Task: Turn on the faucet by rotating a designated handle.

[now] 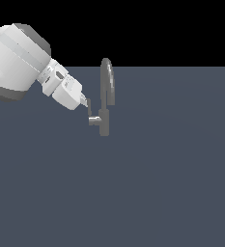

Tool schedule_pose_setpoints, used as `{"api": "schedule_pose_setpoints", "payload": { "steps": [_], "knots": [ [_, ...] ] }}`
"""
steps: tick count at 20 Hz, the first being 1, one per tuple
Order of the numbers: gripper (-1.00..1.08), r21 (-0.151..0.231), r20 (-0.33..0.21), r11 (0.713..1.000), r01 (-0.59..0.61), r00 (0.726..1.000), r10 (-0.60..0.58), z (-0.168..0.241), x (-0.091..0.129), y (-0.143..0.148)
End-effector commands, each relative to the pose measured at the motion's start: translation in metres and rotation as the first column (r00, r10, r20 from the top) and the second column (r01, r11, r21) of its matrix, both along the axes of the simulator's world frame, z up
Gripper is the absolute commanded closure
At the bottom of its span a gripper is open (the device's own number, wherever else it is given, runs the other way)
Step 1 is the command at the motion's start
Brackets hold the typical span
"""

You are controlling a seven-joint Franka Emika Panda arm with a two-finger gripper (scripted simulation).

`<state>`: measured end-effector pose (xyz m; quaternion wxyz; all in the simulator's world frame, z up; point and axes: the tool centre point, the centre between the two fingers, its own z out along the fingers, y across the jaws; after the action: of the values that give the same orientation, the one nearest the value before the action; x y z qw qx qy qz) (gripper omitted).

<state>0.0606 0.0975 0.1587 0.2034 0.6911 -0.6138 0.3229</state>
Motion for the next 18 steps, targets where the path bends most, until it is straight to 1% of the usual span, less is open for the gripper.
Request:
{"api": "schedule_pose_setpoints", "payload": {
  "steps": [1, 7, 18],
  "knots": [
    [1.08, -0.008, 0.011, 1.000, 0.020, 1.000, -0.019, -0.0012, 0.0064, -0.0034],
    [1.08, -0.016, 0.023, 0.999, 0.040, 0.999, -0.039, -0.0017, 0.0130, -0.0073],
    [1.08, -0.014, 0.021, 0.999, 0.035, 0.999, -0.035, 0.0000, 0.0091, -0.0071]
  ]
}}
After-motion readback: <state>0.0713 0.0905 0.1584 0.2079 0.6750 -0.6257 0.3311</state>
